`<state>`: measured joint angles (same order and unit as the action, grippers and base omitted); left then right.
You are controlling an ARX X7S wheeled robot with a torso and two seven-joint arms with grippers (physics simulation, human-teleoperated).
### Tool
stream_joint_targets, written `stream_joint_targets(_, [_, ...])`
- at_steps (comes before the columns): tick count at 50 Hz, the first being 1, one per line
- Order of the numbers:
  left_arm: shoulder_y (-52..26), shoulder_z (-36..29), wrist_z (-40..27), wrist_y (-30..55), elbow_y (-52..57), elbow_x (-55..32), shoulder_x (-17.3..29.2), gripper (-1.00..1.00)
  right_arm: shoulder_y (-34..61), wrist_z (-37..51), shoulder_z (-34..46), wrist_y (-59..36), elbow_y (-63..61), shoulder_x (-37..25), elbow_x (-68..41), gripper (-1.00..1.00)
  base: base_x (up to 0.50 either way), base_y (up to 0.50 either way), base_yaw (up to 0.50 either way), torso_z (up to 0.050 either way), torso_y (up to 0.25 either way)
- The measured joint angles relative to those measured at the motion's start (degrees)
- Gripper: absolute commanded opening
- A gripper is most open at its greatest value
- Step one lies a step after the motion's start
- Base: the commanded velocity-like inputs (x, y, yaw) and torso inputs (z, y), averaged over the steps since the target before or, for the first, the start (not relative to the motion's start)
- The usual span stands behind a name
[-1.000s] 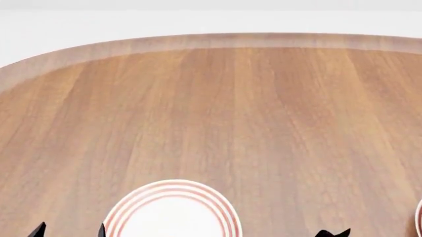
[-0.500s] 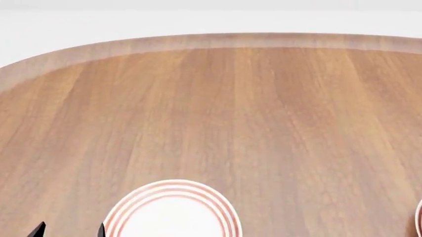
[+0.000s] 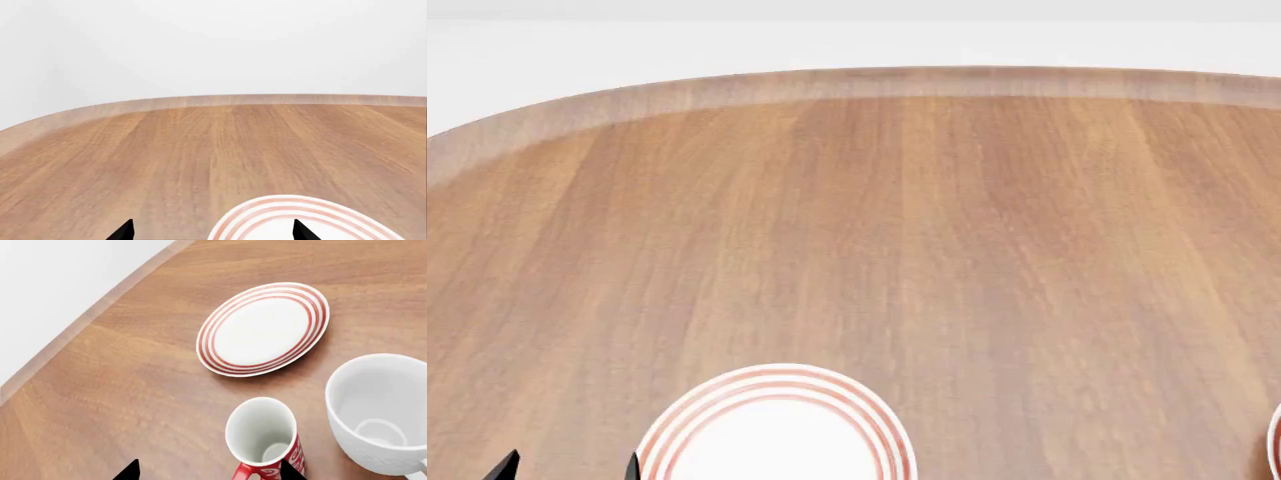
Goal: Put the red mug on the left plate.
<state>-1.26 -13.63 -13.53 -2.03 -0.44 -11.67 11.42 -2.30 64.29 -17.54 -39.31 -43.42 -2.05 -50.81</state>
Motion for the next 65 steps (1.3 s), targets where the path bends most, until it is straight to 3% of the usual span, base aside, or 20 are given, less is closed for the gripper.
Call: stream_joint_targets(65, [-0.5, -1.6, -1.4, -0.7, -0.5, -1.0, 1.2, 1.0, 4.3, 3.0, 9.2, 19.8, 20.9, -1.3, 1.2, 1.0, 0.0, 0.0, 0.0, 0.0, 0.0])
